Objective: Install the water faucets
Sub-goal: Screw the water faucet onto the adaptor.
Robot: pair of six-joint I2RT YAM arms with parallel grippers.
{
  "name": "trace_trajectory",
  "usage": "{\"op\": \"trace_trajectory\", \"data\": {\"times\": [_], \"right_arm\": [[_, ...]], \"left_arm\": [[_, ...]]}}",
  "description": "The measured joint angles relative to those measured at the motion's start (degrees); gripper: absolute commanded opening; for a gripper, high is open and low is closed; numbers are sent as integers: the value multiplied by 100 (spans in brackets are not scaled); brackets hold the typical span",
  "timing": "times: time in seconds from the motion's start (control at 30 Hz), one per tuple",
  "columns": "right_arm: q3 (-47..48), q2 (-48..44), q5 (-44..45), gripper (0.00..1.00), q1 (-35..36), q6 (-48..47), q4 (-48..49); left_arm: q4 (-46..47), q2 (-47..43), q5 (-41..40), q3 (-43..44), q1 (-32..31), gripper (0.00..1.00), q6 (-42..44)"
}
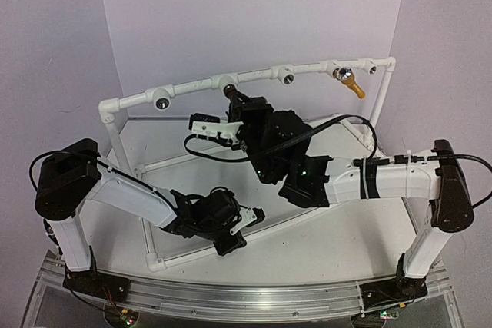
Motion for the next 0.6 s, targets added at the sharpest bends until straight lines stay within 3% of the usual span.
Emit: {"op": "trace_trajectory", "data": {"times": [0.33,0.6], "right_arm": [[235,222,195,0,-22,-106,94],[632,228,428,0,-31,988,-738]], "left_arm": [[47,20,71,0,32,0,21],[134,60,103,0,64,0,31]]}}
